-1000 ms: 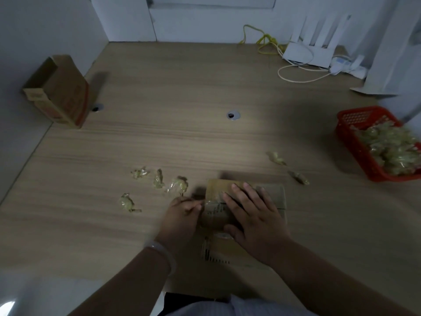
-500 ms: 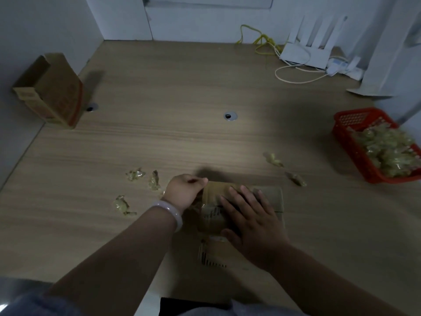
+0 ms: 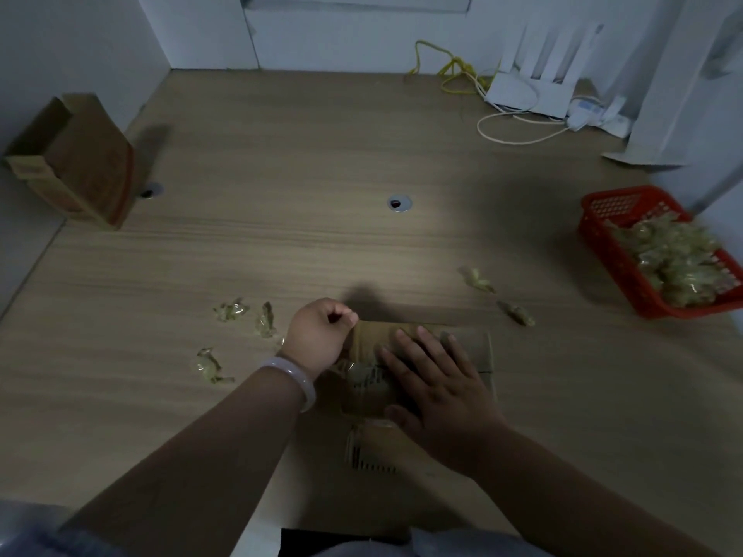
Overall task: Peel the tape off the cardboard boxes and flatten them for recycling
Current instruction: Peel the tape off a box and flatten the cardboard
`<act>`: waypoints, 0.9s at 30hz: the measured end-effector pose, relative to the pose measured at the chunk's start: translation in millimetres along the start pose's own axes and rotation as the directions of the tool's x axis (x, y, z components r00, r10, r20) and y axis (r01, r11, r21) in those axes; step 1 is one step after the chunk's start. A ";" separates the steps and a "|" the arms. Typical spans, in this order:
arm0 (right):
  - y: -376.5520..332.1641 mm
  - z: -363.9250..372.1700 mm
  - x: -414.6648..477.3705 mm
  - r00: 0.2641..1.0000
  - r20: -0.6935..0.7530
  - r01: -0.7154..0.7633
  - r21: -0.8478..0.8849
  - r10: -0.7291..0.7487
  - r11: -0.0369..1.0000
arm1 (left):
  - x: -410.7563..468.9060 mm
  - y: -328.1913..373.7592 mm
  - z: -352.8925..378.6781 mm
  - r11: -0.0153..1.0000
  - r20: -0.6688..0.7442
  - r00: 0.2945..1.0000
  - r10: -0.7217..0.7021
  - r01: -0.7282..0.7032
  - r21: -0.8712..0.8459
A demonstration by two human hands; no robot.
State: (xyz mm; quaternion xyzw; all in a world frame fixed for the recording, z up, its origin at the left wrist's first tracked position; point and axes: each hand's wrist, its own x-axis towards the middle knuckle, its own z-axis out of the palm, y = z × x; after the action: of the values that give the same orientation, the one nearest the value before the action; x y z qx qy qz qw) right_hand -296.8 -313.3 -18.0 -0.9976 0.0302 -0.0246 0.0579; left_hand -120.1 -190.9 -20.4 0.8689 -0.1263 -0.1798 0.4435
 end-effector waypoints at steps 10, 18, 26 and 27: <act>-1.2 3.0 1.3 0.998 0.064 0.011 0.000 -0.011 1.000 | -6.3 -7.1 -1.5 0.968 -0.002 0.973 0.229 -0.227 0.111; -0.3 3.2 3.2 0.998 0.067 0.004 0.023 -0.005 1.000 | -22.2 1.5 -14.9 0.820 0.073 0.835 0.545 -0.549 0.162; 0.7 7.0 2.7 0.999 0.046 0.008 0.037 -0.010 0.999 | -47.9 -21.9 -27.2 0.981 0.040 0.995 0.088 -0.080 -0.176; 0.9 7.7 2.5 0.999 0.043 0.011 0.032 -0.012 0.999 | -48.1 -21.6 -25.7 0.965 0.028 1.000 -0.001 0.008 -0.262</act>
State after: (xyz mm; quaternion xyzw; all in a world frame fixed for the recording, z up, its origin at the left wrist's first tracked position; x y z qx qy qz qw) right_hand -293.9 -313.5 -25.6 -0.9970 0.0229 -0.0037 0.0741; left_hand -151.4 -141.6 -14.5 0.8006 -0.1055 -0.2078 0.5521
